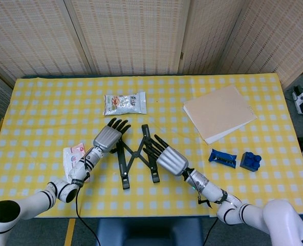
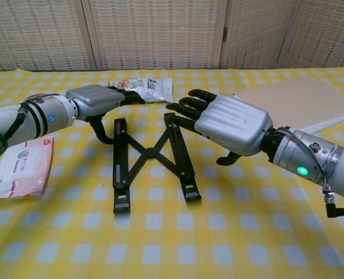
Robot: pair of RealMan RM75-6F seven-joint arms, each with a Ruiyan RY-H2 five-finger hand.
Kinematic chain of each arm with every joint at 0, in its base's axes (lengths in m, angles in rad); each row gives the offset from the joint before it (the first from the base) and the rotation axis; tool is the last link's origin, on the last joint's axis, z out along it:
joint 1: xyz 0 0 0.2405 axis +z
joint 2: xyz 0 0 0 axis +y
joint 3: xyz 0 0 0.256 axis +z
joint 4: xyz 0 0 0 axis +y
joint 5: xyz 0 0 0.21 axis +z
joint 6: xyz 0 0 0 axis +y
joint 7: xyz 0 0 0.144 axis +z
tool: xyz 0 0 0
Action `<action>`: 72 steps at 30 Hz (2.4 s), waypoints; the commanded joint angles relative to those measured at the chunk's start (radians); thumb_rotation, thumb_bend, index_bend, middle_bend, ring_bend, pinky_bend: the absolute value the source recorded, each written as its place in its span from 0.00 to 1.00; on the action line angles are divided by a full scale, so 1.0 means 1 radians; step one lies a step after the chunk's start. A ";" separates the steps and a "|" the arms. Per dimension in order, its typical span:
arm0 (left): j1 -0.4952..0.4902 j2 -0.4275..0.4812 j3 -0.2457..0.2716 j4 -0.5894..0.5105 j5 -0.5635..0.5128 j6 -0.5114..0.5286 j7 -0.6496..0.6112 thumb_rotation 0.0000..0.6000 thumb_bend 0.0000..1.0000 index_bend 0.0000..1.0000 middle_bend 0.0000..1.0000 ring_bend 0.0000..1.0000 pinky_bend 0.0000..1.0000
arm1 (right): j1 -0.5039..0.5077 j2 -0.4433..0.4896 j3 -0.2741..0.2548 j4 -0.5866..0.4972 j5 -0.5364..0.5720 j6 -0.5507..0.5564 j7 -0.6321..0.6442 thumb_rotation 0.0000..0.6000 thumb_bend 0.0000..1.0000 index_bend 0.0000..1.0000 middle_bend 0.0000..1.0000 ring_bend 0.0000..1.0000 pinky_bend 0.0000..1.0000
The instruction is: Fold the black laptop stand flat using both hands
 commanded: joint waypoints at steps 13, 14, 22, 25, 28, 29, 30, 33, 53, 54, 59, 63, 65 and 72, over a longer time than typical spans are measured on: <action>0.004 0.002 0.013 0.043 -0.004 -0.009 0.009 1.00 0.23 0.07 0.04 0.00 0.00 | 0.035 -0.145 -0.036 0.240 -0.047 0.049 0.115 1.00 0.17 0.00 0.00 0.00 0.00; 0.005 0.003 0.013 0.042 -0.005 -0.012 0.003 1.00 0.23 0.07 0.04 0.00 0.00 | 0.036 -0.149 -0.038 0.249 -0.048 0.051 0.117 1.00 0.17 0.00 0.00 0.00 0.00; 0.003 -0.008 0.014 0.044 0.008 -0.015 -0.056 1.00 0.23 0.07 0.04 0.00 0.00 | 0.052 -0.191 -0.044 0.309 -0.053 0.061 0.138 1.00 0.17 0.00 0.00 0.00 0.00; 0.002 -0.012 0.016 0.047 0.013 -0.017 -0.064 1.00 0.23 0.07 0.04 0.00 0.00 | 0.058 -0.204 -0.050 0.330 -0.061 0.071 0.146 1.00 0.17 0.00 0.00 0.00 0.00; 0.002 -0.013 0.017 0.047 0.014 -0.020 -0.073 1.00 0.23 0.07 0.04 0.00 0.00 | 0.063 -0.217 -0.058 0.352 -0.067 0.077 0.154 1.00 0.17 0.00 0.00 0.00 0.00; 0.003 -0.013 0.017 0.046 0.014 -0.020 -0.077 1.00 0.23 0.07 0.04 0.00 0.00 | 0.064 -0.221 -0.061 0.359 -0.070 0.080 0.156 1.00 0.17 0.00 0.00 0.00 0.00; 0.004 -0.012 0.017 0.044 0.013 -0.021 -0.082 1.00 0.23 0.07 0.04 0.00 0.00 | 0.067 -0.225 -0.065 0.369 -0.074 0.084 0.158 1.00 0.17 0.00 0.00 0.00 0.00; 0.007 -0.008 0.018 0.038 0.016 -0.019 -0.091 1.00 0.23 0.07 0.04 0.00 0.00 | 0.071 -0.237 -0.073 0.393 -0.082 0.093 0.164 1.00 0.17 0.00 0.00 0.00 0.00; 0.009 0.025 0.011 -0.040 -0.010 -0.065 -0.145 1.00 0.23 0.07 0.04 0.00 0.00 | 0.083 -0.340 -0.108 0.572 -0.116 0.220 0.232 1.00 0.17 0.00 0.00 0.00 0.00; 0.009 0.028 0.011 -0.048 -0.011 -0.068 -0.148 1.00 0.23 0.07 0.04 0.00 0.00 | 0.085 -0.349 -0.109 0.581 -0.118 0.229 0.238 1.00 0.17 0.00 0.00 0.00 0.00; 0.008 0.042 0.012 -0.076 -0.016 -0.080 -0.153 1.00 0.23 0.06 0.04 0.00 0.00 | 0.091 -0.379 -0.117 0.625 -0.126 0.273 0.245 1.00 0.17 0.00 0.00 0.00 0.00; 0.007 0.053 0.011 -0.101 -0.025 -0.091 -0.157 1.00 0.23 0.06 0.04 0.00 0.00 | 0.091 -0.401 -0.124 0.656 -0.130 0.307 0.255 1.00 0.17 0.00 0.00 0.00 0.00; 0.006 0.057 0.012 -0.109 -0.028 -0.094 -0.156 1.00 0.23 0.06 0.04 0.00 0.00 | 0.092 -0.408 -0.127 0.667 -0.130 0.312 0.255 1.00 0.17 0.00 0.00 0.00 0.00; 0.007 0.073 0.014 -0.145 -0.029 -0.091 -0.152 1.00 0.23 0.06 0.04 0.00 0.00 | 0.092 -0.429 -0.141 0.681 -0.130 0.323 0.263 1.00 0.17 0.00 0.00 0.00 0.00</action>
